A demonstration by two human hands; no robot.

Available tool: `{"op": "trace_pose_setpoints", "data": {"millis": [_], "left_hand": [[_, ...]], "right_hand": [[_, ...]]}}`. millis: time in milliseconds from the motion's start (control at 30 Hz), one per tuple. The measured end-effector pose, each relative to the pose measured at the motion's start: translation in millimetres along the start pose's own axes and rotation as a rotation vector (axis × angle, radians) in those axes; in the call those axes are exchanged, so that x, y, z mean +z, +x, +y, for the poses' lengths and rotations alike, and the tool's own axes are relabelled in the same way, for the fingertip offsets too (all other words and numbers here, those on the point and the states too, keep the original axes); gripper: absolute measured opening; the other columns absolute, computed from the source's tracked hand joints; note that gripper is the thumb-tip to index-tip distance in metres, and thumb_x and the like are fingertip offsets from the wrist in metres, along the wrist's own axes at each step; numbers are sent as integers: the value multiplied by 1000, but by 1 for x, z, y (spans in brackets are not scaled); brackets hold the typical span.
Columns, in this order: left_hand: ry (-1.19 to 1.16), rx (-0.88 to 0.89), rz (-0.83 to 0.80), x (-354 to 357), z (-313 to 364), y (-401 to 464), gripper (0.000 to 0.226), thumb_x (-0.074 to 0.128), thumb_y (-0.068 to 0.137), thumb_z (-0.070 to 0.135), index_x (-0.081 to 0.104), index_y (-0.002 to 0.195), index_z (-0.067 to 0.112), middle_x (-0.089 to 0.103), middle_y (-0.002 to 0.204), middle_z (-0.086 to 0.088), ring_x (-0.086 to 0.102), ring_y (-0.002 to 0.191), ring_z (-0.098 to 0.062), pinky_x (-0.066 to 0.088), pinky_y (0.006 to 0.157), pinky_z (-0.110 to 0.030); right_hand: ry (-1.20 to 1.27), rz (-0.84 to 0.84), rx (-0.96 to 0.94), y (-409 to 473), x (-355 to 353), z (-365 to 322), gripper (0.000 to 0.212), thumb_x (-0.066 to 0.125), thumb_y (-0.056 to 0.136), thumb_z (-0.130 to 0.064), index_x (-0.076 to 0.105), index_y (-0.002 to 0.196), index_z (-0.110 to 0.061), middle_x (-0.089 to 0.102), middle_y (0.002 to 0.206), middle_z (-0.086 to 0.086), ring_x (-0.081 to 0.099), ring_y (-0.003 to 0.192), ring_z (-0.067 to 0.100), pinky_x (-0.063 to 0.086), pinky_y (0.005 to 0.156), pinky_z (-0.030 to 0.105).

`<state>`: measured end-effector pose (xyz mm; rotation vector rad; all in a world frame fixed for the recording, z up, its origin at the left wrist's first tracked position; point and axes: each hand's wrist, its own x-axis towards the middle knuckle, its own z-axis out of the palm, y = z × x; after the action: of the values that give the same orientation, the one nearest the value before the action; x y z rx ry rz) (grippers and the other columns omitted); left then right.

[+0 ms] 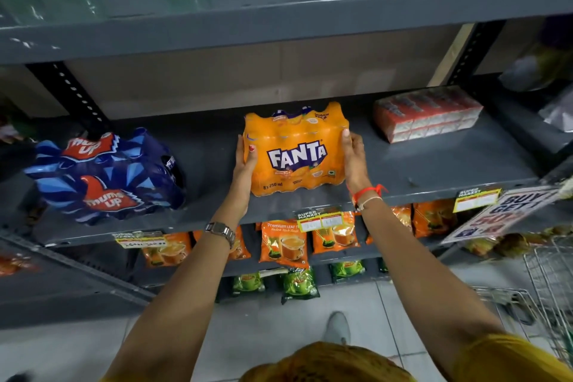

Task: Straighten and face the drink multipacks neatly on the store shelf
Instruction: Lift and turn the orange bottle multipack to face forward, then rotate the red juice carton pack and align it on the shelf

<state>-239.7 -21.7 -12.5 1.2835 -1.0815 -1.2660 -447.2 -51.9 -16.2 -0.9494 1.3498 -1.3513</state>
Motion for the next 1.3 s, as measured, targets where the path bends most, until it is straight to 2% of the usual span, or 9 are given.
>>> {"op": "trace_pose_setpoints", "data": {"millis": [200,567,667,733,833,933,1100,1200,1300], "left_hand": [[10,-9,-11,0,-1,-7,58,33,95,50,11,147,39,40,147,-1,54,117,-18,51,92,-41],[9,-5,-3,-1,-6,-19,58,33,96,49,11,148,35,37,148,3,50,120,-14,49,88,-30],[-42,19,259,9,-18,-42,56,39,98,37,18,148,23,34,144,7,41,116,-3,42,83,-11],[-93,59,544,16,-32,-56,43,45,97,25,39,136,11,43,138,-5,47,109,-5,43,87,-14],[-27,146,702,35,-49,-71,21,46,95,14,54,109,2,51,104,-6,50,86,-2,38,75,-4],[21,171,582,73,-54,-83,10,46,95,11,55,93,10,53,81,5,51,68,8,38,64,-8],[104,233,295,159,-50,-71,13,48,90,16,56,80,18,49,63,2,46,58,-2,38,58,-21],[150,226,296,212,-37,-51,11,51,85,27,55,75,30,58,63,0,57,63,-19,47,62,-35],[183,164,260,252,-28,-20,10,54,89,10,62,84,14,68,80,-10,62,76,-24,51,73,-36]], "right_hand": [[36,43,-32,-19,-8,3,30,42,95,-44,43,114,-21,52,128,12,59,94,9,50,56,8],[3,111,-38,-38,-8,2,43,43,94,-46,41,128,-20,48,135,9,56,110,17,48,69,14],[67,226,-65,-50,-14,12,46,47,95,-38,40,132,-13,46,135,4,50,118,14,46,84,11],[97,298,-66,-57,-26,24,38,49,96,-30,45,128,-10,49,127,0,49,114,10,44,81,4],[130,392,-58,-56,-53,39,17,55,92,-17,55,108,-13,57,106,-2,54,103,13,47,94,27],[147,463,-62,-39,-85,42,14,53,90,-4,55,95,-17,57,90,-8,56,88,8,46,96,37],[63,512,-93,3,-145,21,29,50,84,-2,57,81,-30,59,88,-1,56,91,18,46,96,45],[21,555,-93,32,-183,4,28,48,85,2,57,80,-24,59,91,8,55,91,23,46,95,48],[-65,575,-81,67,-215,-10,20,51,85,-2,57,82,-21,61,91,8,56,89,23,48,94,48]]}}
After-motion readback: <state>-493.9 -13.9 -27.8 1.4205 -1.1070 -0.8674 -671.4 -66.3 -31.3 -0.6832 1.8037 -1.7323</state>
